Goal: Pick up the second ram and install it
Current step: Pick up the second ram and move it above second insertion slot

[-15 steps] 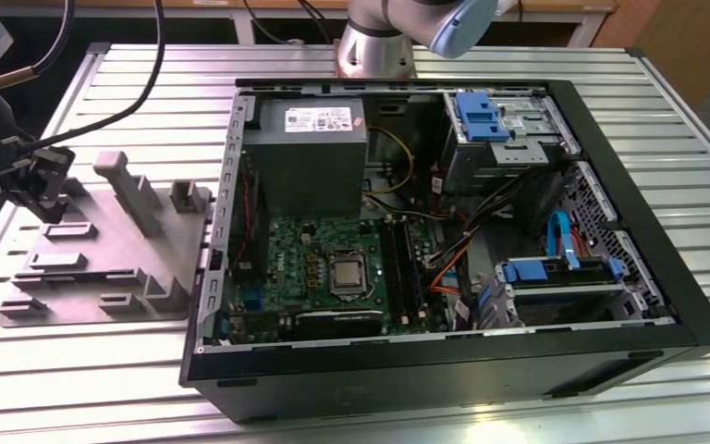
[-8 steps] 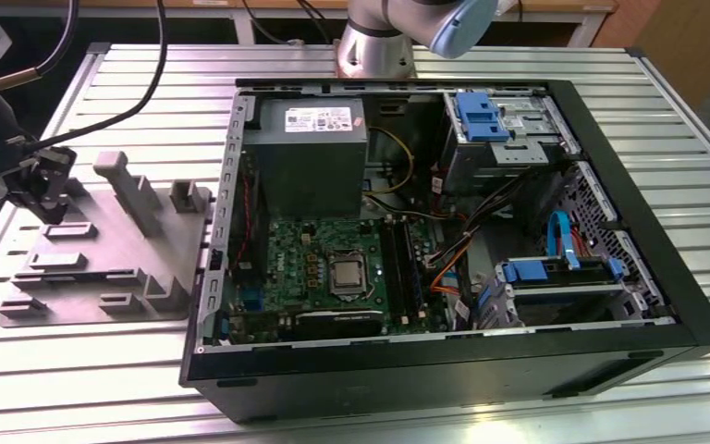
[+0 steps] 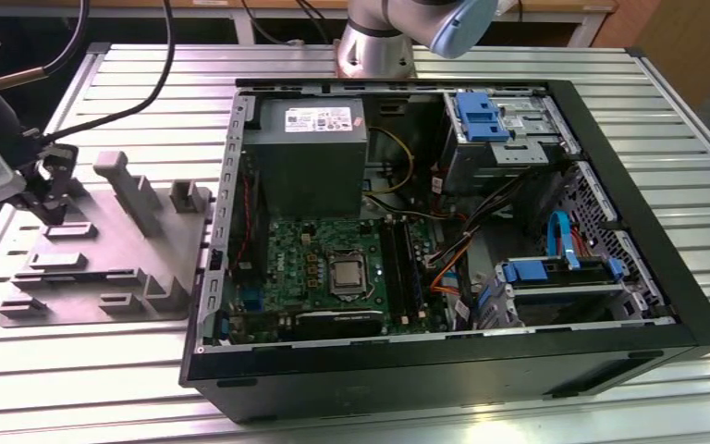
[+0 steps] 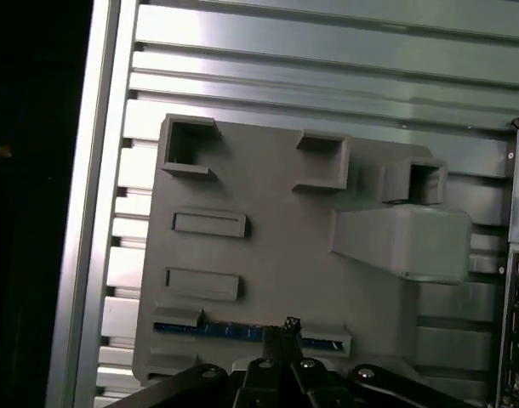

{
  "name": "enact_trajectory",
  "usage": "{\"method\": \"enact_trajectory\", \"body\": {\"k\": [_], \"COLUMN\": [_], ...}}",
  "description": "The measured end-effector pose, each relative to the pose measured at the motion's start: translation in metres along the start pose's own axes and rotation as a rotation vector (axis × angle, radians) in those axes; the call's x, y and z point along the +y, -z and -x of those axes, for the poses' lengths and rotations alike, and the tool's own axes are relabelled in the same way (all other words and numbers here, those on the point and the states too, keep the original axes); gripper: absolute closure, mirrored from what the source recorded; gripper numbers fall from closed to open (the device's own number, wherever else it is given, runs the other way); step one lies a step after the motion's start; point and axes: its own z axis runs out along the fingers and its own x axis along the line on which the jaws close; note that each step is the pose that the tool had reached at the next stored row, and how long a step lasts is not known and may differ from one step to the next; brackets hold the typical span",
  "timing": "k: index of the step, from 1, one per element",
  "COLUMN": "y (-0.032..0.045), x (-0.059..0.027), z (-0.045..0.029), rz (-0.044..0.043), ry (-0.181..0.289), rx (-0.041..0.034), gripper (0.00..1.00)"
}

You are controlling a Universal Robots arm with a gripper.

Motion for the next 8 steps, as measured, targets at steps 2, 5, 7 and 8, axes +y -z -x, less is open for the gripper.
{"method": "enact_trajectory", "body": {"k": [2,5,7,8], "y": [-0.0006,-0.0016,-0.0022,-0.0025], "x": [0.0000,-0.0001,-0.0001,-0.0001], "z": [0.0000,0.0000,0.0000,-0.0001], "rz": [0.0007,0.0018,0.0024,0.0025], "ry": [0.036,0.091,0.127,0.146], "rx": [0.0015,0.0037,0.0052,0.0059], "gripper": [0.90,0.90,0.90,0.90]}}
